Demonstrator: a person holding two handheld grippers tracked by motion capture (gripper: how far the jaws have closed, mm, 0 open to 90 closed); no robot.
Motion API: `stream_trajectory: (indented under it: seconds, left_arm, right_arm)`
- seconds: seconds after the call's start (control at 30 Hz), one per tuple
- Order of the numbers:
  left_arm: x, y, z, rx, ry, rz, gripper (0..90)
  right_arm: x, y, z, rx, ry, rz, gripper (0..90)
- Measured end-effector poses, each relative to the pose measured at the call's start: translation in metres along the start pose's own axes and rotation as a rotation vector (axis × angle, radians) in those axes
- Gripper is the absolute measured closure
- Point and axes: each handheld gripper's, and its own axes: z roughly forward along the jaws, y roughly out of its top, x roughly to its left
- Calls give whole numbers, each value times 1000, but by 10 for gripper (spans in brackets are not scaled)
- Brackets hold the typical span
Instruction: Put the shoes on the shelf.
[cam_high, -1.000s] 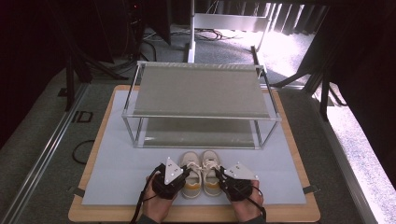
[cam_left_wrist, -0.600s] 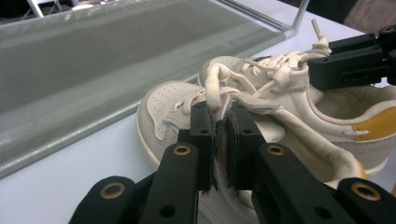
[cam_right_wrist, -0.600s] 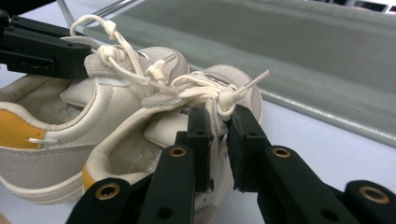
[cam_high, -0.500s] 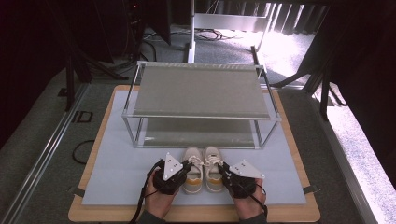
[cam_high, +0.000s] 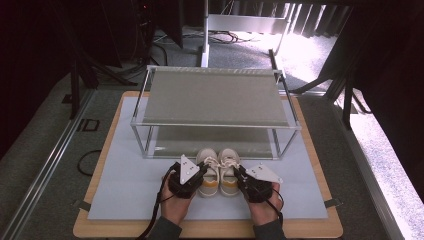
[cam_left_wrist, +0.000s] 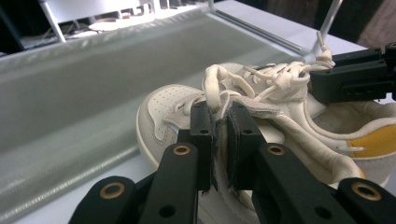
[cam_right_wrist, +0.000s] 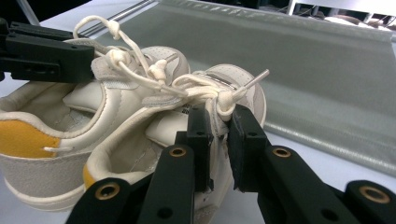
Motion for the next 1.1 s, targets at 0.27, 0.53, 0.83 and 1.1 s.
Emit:
stream_trajectory:
  seconds: [0.27, 0.53, 0.83, 1.1]
  left_arm:
    - [7, 8, 15, -21, 34, -7, 822]
    - [17, 16, 34, -55, 68, -8, 822]
    - [26, 25, 48, -99, 112, 12, 823]
    - [31, 27, 61, -128, 157, 28, 822]
  right_arm:
    - [-7, 9, 16, -27, -14, 13, 796]
    - [-18, 20, 34, -46, -30, 31, 796]
    - [-26, 32, 51, -81, -46, 47, 796]
    - [-30, 39, 67, -120, -57, 38, 795]
